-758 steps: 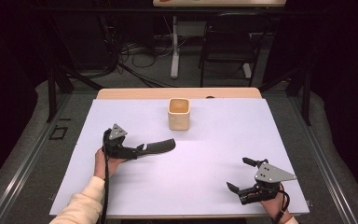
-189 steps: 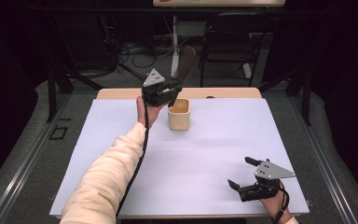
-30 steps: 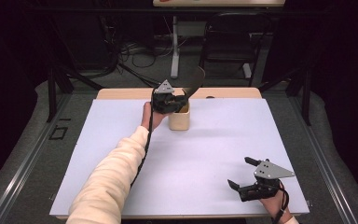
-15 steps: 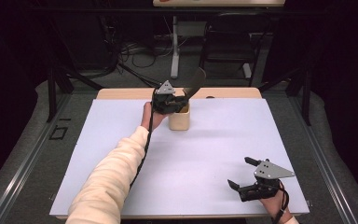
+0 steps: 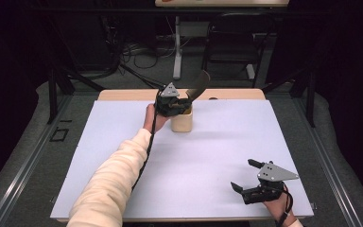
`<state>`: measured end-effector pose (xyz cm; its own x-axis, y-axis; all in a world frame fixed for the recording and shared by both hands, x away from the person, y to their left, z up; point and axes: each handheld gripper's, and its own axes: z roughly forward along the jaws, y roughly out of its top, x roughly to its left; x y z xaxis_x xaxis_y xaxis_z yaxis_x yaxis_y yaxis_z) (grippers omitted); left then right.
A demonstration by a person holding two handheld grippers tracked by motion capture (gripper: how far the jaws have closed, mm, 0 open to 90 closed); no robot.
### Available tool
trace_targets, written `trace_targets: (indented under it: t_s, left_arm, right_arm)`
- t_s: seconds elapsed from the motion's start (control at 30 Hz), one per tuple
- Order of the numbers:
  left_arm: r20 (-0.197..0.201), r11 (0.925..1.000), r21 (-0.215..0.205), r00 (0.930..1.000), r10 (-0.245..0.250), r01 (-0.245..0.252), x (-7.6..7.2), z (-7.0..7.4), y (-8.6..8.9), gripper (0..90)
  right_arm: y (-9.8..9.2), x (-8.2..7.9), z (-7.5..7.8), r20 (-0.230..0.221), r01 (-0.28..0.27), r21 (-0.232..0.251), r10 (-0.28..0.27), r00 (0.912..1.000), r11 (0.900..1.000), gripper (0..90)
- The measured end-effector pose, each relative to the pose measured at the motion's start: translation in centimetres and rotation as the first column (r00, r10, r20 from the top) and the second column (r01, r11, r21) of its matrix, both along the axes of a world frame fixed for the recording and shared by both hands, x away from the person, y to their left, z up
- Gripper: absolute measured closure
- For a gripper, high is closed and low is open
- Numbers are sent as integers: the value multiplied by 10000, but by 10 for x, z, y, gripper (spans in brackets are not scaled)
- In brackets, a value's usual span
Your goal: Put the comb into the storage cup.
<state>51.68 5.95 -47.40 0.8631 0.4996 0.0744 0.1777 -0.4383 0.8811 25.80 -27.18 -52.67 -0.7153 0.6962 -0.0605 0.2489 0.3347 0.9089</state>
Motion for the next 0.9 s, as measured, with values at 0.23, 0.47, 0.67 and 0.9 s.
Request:
trace_targets:
  t_s: [0.23,0.47,0.67,0.9]
  left_arm:
    - [3,9999,101,10000,-64,64,0,-1,0,724]
    - [113,9995,313,9999,-86,82,-1,-1,-2,722]
    - [203,9979,654,9998,-18,5,-4,-5,-3,716]
    - [269,9997,228,9996,124,-130,-12,1,6,379]
  right_arm:
    - [0,0,0,17,-5,10,5,10000,10000,0]
    - [0,0,0,42,-27,-15,27,10000,10000,0]
    - [0,0,0,45,-40,-16,40,10000,10000,0]
    - [0,0,0,67,-27,-20,27,10000,10000,0]
